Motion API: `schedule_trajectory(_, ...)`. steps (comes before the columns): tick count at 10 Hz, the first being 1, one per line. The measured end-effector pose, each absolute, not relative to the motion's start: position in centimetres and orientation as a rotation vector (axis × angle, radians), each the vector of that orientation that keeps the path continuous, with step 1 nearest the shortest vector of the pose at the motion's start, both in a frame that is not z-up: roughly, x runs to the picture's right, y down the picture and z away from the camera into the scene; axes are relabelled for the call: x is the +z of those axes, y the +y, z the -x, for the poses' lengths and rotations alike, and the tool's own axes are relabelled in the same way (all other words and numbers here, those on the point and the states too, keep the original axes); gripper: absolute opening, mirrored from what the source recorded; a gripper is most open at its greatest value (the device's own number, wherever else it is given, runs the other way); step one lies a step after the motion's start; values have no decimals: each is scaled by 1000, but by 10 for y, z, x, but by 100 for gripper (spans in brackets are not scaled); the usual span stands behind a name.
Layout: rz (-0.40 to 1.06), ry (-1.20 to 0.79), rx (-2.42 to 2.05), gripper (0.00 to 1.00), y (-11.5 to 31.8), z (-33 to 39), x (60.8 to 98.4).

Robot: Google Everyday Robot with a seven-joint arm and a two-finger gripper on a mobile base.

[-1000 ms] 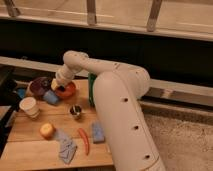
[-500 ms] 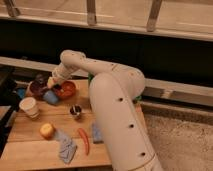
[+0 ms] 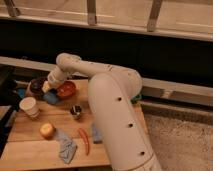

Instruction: Wipe purple bowl with brush

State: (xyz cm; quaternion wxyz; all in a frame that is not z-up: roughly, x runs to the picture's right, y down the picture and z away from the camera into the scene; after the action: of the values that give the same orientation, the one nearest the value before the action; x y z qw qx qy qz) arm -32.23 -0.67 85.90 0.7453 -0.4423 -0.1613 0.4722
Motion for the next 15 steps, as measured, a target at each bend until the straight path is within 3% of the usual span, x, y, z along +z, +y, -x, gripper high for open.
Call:
schedule_trajectory(4, 945, -288, 1103, 0, 2, 281, 856)
schedule_trajectory(10, 900, -320, 1073, 0, -33, 309, 856)
schedule_trajectory(15, 946, -325, 1054, 0, -3, 329, 844)
